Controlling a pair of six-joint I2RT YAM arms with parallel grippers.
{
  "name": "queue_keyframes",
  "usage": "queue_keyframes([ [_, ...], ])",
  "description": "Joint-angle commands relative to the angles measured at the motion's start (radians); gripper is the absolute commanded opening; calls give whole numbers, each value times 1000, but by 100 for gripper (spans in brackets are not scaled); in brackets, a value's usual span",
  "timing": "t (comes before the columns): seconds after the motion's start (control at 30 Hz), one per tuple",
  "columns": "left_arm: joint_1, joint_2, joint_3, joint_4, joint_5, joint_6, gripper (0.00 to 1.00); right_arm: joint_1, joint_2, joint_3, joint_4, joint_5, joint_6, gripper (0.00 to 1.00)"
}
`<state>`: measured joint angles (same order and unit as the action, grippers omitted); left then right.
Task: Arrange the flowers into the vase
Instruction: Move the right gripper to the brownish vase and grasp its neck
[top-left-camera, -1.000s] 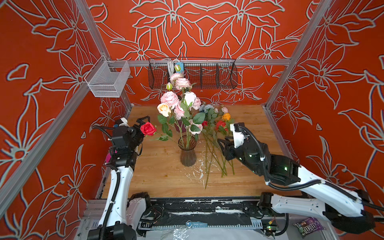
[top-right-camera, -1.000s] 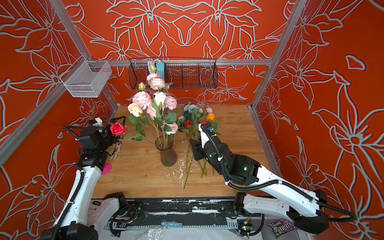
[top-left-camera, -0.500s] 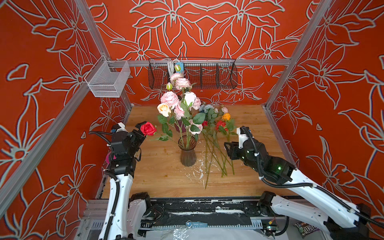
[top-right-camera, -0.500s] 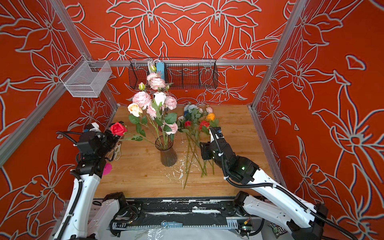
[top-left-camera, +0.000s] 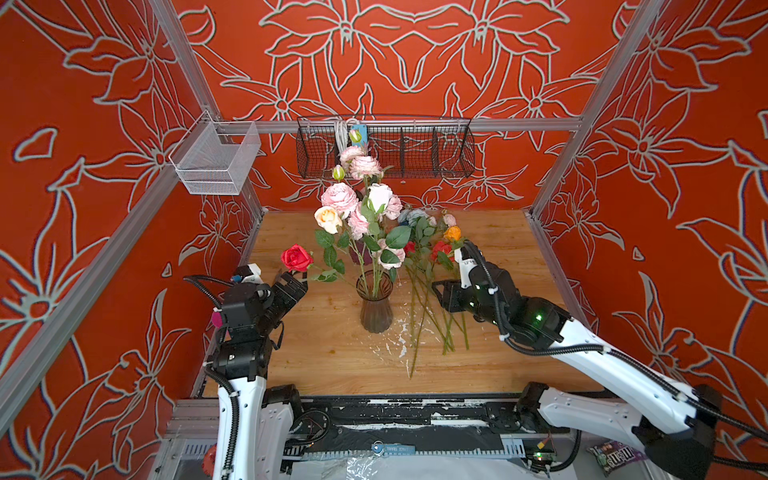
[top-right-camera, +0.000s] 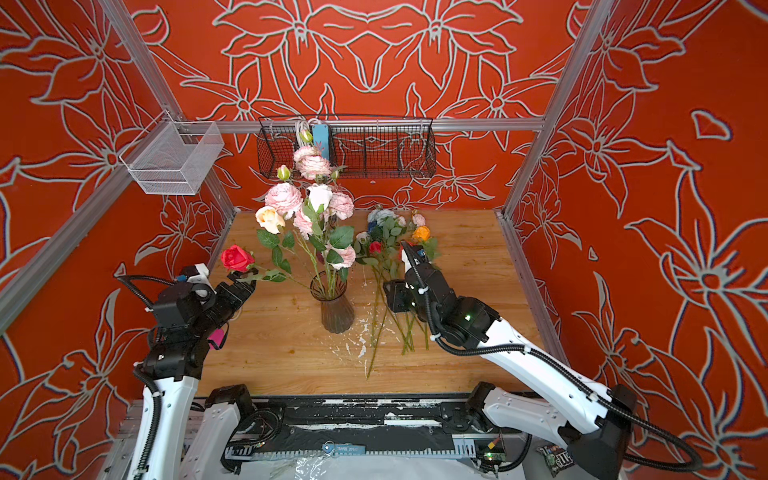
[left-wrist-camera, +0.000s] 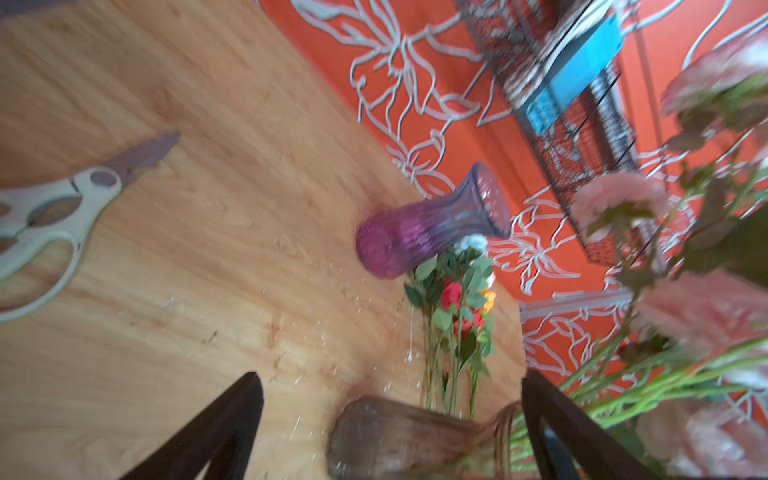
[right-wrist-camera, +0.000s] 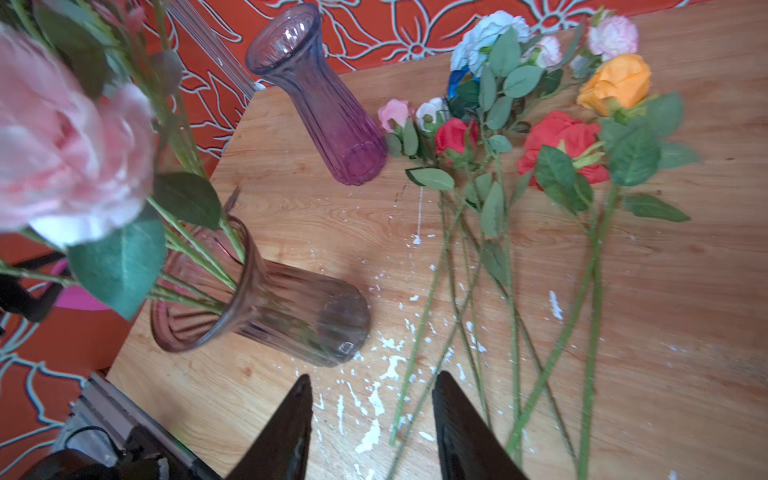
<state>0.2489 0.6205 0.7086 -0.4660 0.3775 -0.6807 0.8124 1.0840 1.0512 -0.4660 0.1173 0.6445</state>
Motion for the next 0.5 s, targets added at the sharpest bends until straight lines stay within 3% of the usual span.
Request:
queue_keyframes([
  [0.0, 3, 0, -1, -100, 59, 64, 97, -6, 86, 99, -29, -97, 56, 45],
  [0.23, 3, -51, -55, -88, 82, 73, 97, -1, 264, 225, -9, -211, 109, 41],
  [0.47, 2, -81, -59, -76, 103, 75, 97, 19, 413, 332, -41, -248, 137, 39],
])
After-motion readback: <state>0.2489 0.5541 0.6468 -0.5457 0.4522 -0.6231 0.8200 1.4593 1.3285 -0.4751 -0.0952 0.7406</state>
